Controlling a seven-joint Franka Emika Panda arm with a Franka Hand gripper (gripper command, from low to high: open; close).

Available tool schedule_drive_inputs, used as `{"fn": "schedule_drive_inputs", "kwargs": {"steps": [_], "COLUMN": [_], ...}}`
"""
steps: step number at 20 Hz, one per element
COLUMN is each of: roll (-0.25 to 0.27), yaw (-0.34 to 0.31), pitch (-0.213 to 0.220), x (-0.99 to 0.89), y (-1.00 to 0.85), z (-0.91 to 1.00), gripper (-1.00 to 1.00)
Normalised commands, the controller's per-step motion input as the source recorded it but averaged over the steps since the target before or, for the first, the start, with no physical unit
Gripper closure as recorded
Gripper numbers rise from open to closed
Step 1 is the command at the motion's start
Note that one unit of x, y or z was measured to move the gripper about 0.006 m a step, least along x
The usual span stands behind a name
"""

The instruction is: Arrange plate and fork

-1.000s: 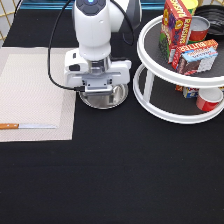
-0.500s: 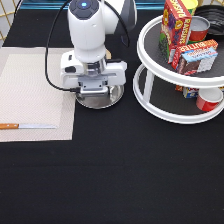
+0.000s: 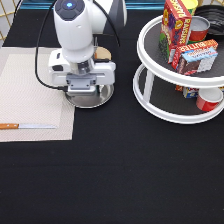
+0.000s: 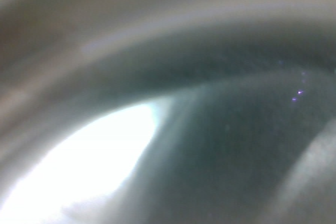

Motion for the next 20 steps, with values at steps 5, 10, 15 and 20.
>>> {"fn": "schedule_drive_inputs", "kwargs": {"steps": [5, 10, 15, 20], "roll": [0.019, 0.011, 0.016, 0.023], "yaw": [-0.031, -0.033, -0.04, -0.022], "pitch": [0.152, 0.1, 0.048, 0.012], "x": [0.26, 0.39, 0.39, 0.41], "y": [-0.68, -0.66, -0.65, -0.72], "z": [0.17, 0.13, 0.08, 0.09], "gripper": [-1.0, -1.0, -1.0, -1.0]}}
